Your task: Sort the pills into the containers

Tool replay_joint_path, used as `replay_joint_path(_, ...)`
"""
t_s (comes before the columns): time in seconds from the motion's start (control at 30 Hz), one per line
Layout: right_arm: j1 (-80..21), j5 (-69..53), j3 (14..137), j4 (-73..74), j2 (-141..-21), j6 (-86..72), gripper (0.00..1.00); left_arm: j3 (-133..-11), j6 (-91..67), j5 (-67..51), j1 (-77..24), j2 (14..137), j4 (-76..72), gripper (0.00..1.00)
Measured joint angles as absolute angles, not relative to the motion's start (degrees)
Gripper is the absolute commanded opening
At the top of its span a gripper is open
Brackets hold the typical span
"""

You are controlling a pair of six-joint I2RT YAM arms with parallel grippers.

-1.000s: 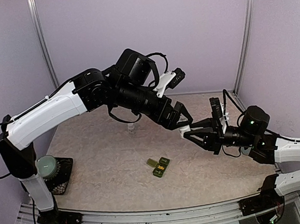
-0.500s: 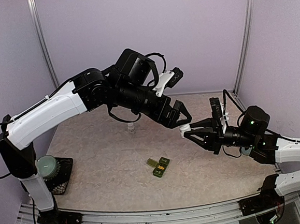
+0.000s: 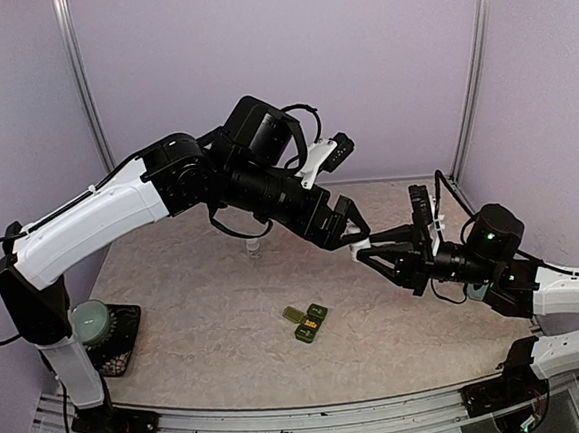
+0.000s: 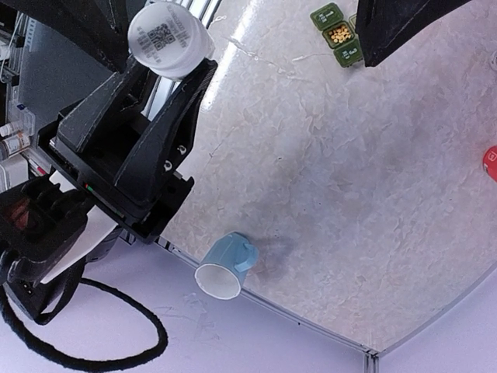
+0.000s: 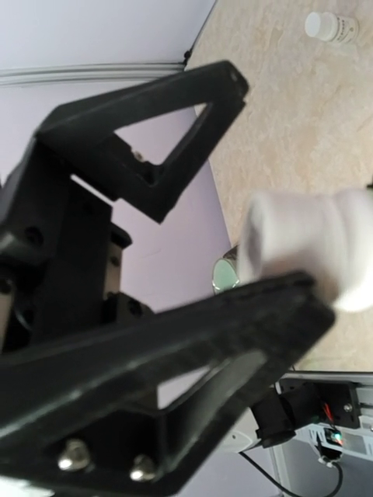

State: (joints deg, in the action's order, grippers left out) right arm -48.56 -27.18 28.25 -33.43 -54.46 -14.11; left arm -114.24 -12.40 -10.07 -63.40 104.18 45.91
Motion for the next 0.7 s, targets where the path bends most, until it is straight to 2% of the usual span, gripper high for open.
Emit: replay_joint_path(0.7,-48.56,-25.89,28.21,-33.69,-52.66,-14.17,0.16,-111.9,-12.4,-10.5,-63.22,102.37,45.71,0.97)
